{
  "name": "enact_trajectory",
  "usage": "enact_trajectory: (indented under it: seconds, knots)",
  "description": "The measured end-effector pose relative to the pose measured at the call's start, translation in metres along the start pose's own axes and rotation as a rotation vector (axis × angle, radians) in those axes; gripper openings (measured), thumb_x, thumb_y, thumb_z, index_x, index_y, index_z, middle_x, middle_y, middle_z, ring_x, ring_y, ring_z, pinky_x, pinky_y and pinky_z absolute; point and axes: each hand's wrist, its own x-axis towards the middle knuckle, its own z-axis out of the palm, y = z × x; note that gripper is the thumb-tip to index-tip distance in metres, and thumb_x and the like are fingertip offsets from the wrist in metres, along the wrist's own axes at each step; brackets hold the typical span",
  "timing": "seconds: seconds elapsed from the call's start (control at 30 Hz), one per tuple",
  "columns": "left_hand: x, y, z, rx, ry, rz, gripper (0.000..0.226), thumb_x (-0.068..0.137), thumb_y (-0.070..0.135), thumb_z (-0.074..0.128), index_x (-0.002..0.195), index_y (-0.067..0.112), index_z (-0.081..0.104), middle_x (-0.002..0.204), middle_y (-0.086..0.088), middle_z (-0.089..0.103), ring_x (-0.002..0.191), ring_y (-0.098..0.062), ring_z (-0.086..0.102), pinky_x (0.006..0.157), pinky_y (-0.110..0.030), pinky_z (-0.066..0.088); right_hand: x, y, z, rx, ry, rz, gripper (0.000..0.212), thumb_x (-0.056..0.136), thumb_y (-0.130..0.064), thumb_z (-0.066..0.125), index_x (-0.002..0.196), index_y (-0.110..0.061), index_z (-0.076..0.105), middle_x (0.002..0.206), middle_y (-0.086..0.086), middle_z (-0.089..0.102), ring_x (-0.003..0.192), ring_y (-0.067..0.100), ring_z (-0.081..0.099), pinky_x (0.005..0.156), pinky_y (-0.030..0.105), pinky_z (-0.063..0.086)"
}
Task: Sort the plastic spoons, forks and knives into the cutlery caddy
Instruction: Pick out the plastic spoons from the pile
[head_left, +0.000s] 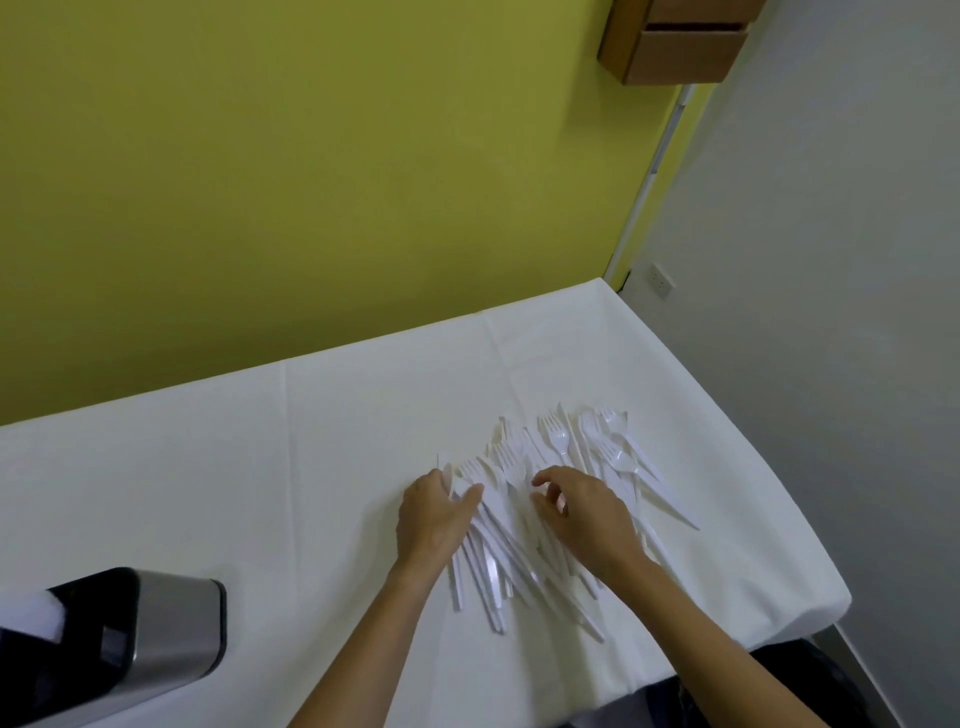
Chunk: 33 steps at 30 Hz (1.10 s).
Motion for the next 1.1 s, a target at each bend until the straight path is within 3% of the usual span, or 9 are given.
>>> enact_trajectory:
  seconds: [0.13,0.27,0.43,0.57,0.67,0.7,0.83,0.93,1.1]
  knots:
    - [0.006,-0.008,-0.01,-0.196,0.048,-0.057,0.027,0.088,0.034,0.064,0.077,0.012,0.053,0.074,0.0,0.057,0.071,-0.019,0.057,0.057,-0.026,0.037,-0.001,-0.02,0.018,-0.151,-0.128,-0.128,0.032,0.092,-0.048,0.051,0.115,-0.027,0.058,0.097,-0.011,0.061,0.074,0.005,0.05,0.069,0.022,0.046]
    - [0.012,-0.019,-0.024,-0.437,0.13,-0.108,0.02,0.09,0.026,0.064,0.092,0.007,0.057,0.084,-0.002,0.062,0.081,-0.021,0.059,0.065,-0.026,0.041,0.004,-0.03,0.027,-0.231,-0.082,-0.13,0.025,0.097,-0.04,0.042,0.103,-0.019,0.053,0.101,-0.004,0.061,0.08,0.017,0.06,0.065,0.028,0.044]
    - [0.012,-0.019,-0.038,-0.553,0.125,-0.138,0.019,0.091,0.024,0.062,0.082,0.01,0.052,0.075,0.0,0.055,0.069,-0.015,0.053,0.062,-0.026,0.041,0.009,-0.027,0.024,-0.19,0.079,-0.073,0.03,0.099,-0.026,0.042,0.128,-0.019,0.046,0.123,-0.005,0.053,0.087,0.016,0.061,0.058,0.024,0.04]
    - [0.011,-0.018,-0.037,-0.56,0.056,-0.15,0.016,0.089,0.022,0.062,0.098,0.011,0.056,0.085,-0.002,0.058,0.074,-0.015,0.055,0.066,-0.027,0.044,0.007,-0.024,0.031,-0.181,0.167,-0.063,0.035,0.087,-0.007,0.058,0.12,-0.016,0.054,0.105,0.001,0.054,0.06,0.015,0.054,0.042,0.024,0.041]
    - [0.011,-0.019,-0.035,-0.572,0.019,-0.165,0.023,0.087,0.023,0.063,0.108,0.015,0.057,0.081,0.0,0.056,0.061,-0.013,0.048,0.057,-0.028,0.039,0.005,-0.033,0.036,-0.202,0.244,-0.146,0.018,0.077,-0.015,0.073,0.092,-0.017,0.063,0.085,-0.001,0.054,0.052,0.011,0.049,0.035,0.018,0.033]
    - [0.011,-0.019,-0.034,-0.581,0.02,-0.16,0.02,0.087,0.021,0.063,0.106,0.015,0.059,0.076,0.001,0.055,0.058,-0.012,0.047,0.054,-0.026,0.038,0.006,-0.04,0.036,-0.231,0.252,-0.173,0.012,0.08,-0.025,0.071,0.083,-0.017,0.063,0.08,-0.003,0.055,0.054,0.012,0.051,0.036,0.019,0.032]
    - [0.006,-0.021,-0.036,-0.597,0.064,-0.147,0.011,0.085,0.015,0.066,0.095,0.013,0.065,0.065,0.001,0.056,0.058,-0.012,0.053,0.052,-0.024,0.04,0.014,-0.067,0.04,-0.315,-0.019,-0.023,0.052,0.091,-0.058,0.044,0.068,-0.013,0.055,0.064,-0.002,0.051,0.06,0.016,0.053,0.055,0.026,0.037]
    - [0.002,-0.022,-0.04,-0.592,0.07,-0.15,0.004,0.084,0.013,0.067,0.086,0.014,0.064,0.063,-0.001,0.055,0.056,-0.013,0.052,0.05,-0.023,0.039,0.025,-0.079,0.044,-0.308,-0.072,0.002,0.051,0.092,-0.056,0.046,0.062,-0.014,0.041,0.056,-0.004,0.037,0.06,0.016,0.048,0.054,0.026,0.033]
    - [0.0,-0.031,-0.053,-0.618,0.096,-0.142,0.023,0.081,0.03,0.074,0.08,0.016,0.056,0.061,-0.004,0.052,0.054,-0.016,0.046,0.045,-0.022,0.034,0.024,-0.079,0.051,-0.215,-0.064,0.098,0.041,0.09,-0.038,0.053,0.059,-0.016,0.036,0.062,-0.002,0.044,0.054,0.013,0.041,0.051,0.025,0.033]
